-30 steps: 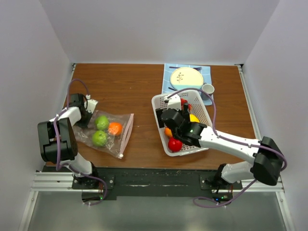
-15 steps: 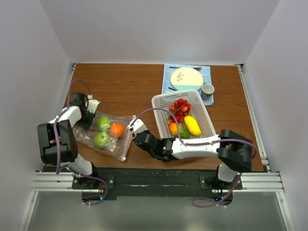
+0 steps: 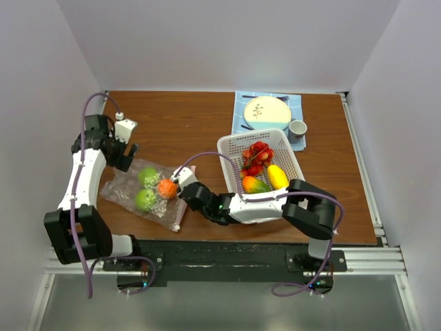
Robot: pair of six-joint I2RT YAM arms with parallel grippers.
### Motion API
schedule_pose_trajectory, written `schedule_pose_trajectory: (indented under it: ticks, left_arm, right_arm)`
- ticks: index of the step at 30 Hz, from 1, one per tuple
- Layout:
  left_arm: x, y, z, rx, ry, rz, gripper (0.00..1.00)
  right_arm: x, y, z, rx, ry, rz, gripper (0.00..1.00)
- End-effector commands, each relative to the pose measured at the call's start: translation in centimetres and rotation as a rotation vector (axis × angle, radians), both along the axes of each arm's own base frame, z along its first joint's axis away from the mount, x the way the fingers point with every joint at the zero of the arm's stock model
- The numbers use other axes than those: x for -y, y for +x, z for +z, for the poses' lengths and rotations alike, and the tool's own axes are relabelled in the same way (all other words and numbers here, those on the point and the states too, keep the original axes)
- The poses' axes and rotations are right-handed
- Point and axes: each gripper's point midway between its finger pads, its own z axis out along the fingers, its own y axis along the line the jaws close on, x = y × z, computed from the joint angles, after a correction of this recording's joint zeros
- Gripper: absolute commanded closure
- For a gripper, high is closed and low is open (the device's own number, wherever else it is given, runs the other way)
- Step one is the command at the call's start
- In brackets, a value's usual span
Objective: Open the zip-top bag and remove the fake food
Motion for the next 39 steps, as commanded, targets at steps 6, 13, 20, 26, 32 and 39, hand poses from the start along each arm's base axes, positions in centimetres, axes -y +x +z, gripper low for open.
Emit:
schedule_pose_trajectory:
  ticks: [6,13,20,26,32,39]
  left_arm:
    - [0.0,-1.2,-5.1,-0.066,0.031,0.037,0.08]
    - [1.0,1.0,-5.9,-0.038,0.007,0.053,0.09]
    - [5.0,1.1,-9.0,-0.103,-0.020,-0.019,0.09]
    - [6.1,0.1,-10.3,-0.150,-0.009,-0.078,0.09]
    - [6.3,-1.6,-12.1,-0.209,0.018,-0.125,0.10]
    - [7.1,-2.9,-13.3,-0.259,0.024,-0.189,0.12]
  right_arm:
    - [-2.3,0.5,0.9,-0.003,0.065,0.028,0.71]
    - [-2.8,0.1,0.6,-0.018,0.074,0.059,0.67]
    - [-3.2,-0.3,-0.3,-0.031,0.057,0.089,0.53]
    - [-3.3,-0.3,-0.8,-0.024,0.040,0.111,0.36]
    - [-3.1,0.5,-1.3,0.002,0.037,0.068,0.11]
    - [-4.5,0.5,-0.8,0.002,0.055,0.100,0.01]
